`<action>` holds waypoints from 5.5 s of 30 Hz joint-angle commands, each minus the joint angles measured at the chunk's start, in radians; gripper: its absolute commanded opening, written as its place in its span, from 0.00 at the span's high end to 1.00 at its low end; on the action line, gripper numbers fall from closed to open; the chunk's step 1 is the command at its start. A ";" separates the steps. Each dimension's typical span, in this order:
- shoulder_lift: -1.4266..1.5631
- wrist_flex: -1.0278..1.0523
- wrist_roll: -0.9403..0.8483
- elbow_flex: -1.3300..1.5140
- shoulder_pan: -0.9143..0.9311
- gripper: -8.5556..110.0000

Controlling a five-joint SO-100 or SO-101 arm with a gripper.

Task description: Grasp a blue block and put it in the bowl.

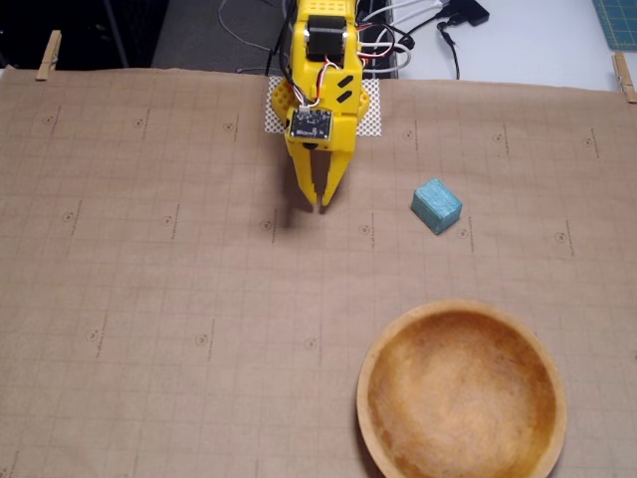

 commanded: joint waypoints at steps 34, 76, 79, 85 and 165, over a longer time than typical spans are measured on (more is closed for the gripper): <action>0.005 0.000 -0.003 -0.015 -0.002 0.91; 0.002 -0.144 0.011 -0.298 -0.041 0.91; -0.020 -0.144 0.011 -0.331 -0.049 0.91; -0.198 -0.156 0.011 -0.439 -0.129 0.91; -1.009 -0.824 0.179 -0.290 -0.902 0.52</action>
